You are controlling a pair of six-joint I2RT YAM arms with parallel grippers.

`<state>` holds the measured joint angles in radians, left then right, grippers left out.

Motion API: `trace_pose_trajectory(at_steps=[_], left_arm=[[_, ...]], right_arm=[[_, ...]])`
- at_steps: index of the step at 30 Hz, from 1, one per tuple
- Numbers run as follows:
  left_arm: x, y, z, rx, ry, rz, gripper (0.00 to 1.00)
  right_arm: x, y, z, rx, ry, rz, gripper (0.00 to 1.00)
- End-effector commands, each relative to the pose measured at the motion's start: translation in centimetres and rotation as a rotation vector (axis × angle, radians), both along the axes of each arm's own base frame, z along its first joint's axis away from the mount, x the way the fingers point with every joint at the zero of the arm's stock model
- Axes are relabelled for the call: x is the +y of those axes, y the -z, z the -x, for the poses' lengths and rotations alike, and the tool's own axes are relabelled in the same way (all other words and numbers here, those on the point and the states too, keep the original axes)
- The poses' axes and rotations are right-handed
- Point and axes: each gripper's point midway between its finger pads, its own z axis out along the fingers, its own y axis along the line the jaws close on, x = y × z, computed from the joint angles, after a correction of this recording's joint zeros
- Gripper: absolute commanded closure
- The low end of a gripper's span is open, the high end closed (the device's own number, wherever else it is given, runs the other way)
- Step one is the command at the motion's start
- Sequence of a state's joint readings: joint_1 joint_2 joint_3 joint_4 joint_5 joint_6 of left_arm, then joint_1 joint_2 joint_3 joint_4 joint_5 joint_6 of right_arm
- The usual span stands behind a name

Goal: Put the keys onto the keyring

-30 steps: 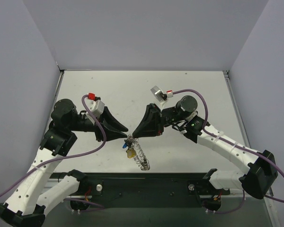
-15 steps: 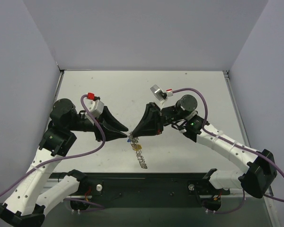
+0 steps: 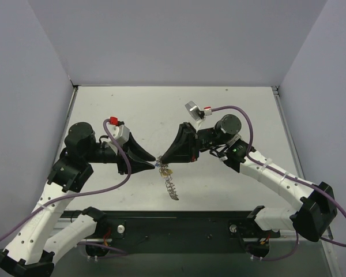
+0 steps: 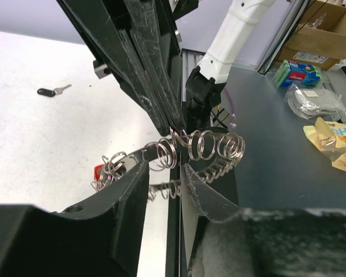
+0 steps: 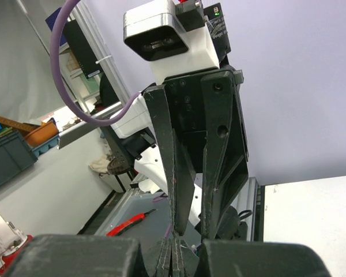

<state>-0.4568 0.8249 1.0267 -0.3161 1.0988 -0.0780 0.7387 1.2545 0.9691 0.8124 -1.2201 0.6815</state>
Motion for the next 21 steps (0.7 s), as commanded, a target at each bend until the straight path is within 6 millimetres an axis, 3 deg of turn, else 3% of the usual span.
trace_pose_trajectory(at_steps=[1, 21], left_arm=[[0.1, 0.4, -0.1, -0.033, -0.013, -0.005, 0.57], [-0.7, 2.1, -0.6, -0.041, -0.034, -0.023, 0.58]], right_arm=[[-1.1, -4.7, 0.9, -0.161, 0.008, -0.148, 1.00], [-1.6, -5.8, 0.6, -0.144, 0.002, -0.196, 1.00]])
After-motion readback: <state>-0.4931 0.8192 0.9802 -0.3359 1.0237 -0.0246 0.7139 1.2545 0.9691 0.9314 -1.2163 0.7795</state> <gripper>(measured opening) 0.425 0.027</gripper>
